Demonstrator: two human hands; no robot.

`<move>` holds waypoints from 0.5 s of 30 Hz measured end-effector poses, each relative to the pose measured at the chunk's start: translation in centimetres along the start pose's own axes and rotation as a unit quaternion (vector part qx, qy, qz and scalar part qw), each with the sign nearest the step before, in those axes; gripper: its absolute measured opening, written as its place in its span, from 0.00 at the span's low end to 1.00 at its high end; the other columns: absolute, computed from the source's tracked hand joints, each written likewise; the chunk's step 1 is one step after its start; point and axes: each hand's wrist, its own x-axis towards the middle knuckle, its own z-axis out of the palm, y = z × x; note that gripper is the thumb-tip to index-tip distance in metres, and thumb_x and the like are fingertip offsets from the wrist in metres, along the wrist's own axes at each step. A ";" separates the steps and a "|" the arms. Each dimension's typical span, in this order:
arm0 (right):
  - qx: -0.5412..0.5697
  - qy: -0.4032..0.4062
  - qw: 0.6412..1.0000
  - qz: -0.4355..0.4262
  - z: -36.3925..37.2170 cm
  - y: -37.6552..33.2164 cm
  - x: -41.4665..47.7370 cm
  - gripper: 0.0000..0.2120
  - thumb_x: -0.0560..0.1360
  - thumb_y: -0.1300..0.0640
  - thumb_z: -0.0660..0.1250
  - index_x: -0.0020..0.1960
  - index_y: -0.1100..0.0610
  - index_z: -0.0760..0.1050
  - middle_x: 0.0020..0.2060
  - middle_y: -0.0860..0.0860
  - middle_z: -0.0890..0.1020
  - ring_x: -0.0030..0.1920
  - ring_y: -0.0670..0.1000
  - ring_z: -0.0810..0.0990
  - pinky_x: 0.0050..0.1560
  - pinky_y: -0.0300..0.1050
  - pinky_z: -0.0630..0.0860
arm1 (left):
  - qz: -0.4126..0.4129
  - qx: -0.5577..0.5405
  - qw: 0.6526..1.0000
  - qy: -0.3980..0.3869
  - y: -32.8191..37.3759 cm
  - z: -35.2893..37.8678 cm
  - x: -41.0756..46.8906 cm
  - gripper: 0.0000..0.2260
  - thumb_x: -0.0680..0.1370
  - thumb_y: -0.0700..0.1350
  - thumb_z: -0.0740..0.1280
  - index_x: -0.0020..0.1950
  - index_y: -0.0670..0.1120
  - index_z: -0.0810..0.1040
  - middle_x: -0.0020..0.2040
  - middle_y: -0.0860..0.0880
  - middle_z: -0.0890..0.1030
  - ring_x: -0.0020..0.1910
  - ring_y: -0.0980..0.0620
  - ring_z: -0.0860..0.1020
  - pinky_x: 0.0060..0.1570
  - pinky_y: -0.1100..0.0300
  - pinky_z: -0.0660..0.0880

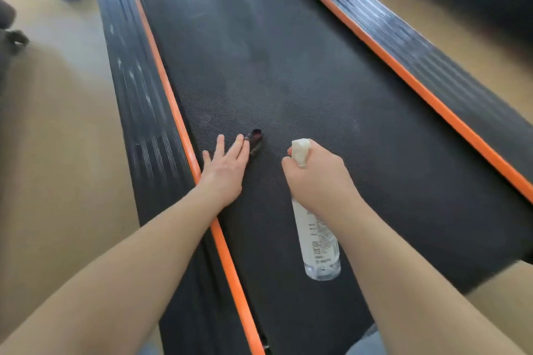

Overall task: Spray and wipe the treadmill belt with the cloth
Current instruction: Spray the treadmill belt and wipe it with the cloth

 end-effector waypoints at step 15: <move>0.015 -0.036 0.999 -0.018 4.4 -0.1 2.9 0.09 0.80 0.50 0.61 0.47 0.53 0.75 0.37 0.47 0.78 0.39 0.48 0.77 0.35 0.41 0.68 | 0.158 0.082 0.983 -0.043 3.6 0.5 -2.9 0.34 0.84 0.39 0.56 0.83 0.49 0.38 0.83 0.46 0.38 0.79 0.33 0.34 0.75 0.29 0.43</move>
